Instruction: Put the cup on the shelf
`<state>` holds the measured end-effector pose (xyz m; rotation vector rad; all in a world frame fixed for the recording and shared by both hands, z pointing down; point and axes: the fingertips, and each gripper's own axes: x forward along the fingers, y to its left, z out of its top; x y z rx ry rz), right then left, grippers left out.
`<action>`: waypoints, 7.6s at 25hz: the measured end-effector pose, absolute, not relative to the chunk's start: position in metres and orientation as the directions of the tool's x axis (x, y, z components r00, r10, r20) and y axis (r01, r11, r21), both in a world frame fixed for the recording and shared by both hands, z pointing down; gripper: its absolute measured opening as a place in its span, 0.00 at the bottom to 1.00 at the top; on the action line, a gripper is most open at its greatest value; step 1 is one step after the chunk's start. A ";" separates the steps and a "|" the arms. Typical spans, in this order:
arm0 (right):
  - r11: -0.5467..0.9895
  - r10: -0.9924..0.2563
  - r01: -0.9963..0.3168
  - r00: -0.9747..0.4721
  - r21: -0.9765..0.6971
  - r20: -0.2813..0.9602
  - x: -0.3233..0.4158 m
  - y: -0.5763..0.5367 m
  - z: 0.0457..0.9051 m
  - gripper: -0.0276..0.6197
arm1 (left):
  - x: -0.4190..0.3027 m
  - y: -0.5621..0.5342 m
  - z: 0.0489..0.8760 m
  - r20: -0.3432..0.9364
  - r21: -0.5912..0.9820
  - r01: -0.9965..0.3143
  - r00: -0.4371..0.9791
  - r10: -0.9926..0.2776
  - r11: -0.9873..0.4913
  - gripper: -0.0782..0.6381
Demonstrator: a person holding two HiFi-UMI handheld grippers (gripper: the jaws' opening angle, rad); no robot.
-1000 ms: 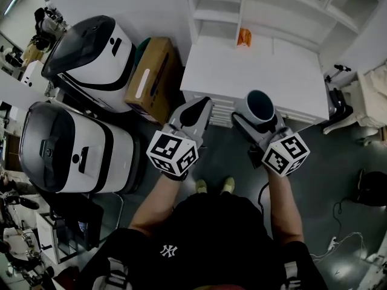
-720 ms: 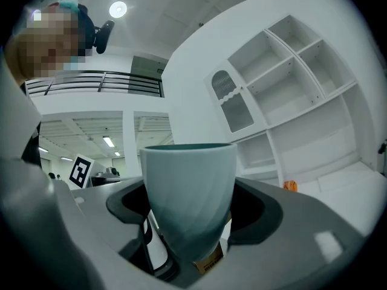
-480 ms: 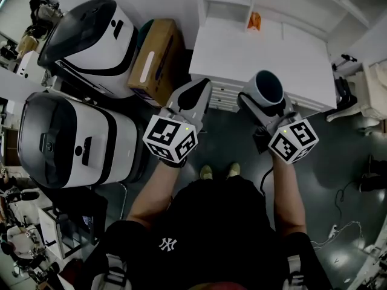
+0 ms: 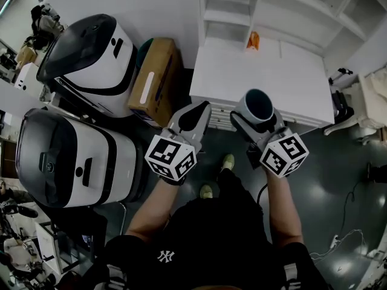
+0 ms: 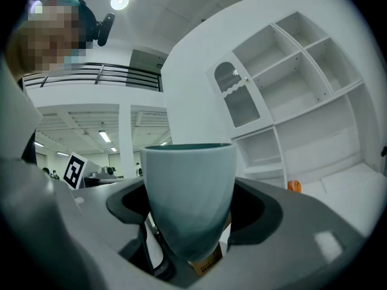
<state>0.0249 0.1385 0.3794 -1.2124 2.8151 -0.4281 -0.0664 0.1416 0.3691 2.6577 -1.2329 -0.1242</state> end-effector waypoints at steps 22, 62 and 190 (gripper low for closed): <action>0.753 -0.627 -0.630 -0.774 -0.190 0.083 0.028 -0.089 0.384 0.65 | -0.048 -0.073 0.374 0.030 0.203 -0.819 0.554 -0.832 -0.538 0.11; 0.612 -0.760 -0.767 -0.638 -0.194 0.124 -0.016 -0.358 0.420 0.65 | -0.079 -0.329 0.400 0.055 0.186 -0.765 0.634 -0.771 -0.616 0.11; 0.651 -0.728 -0.727 -0.679 -0.218 0.092 0.045 -0.205 0.385 0.07 | 0.009 -0.203 0.362 0.051 0.192 -0.793 0.596 -0.801 -0.578 0.11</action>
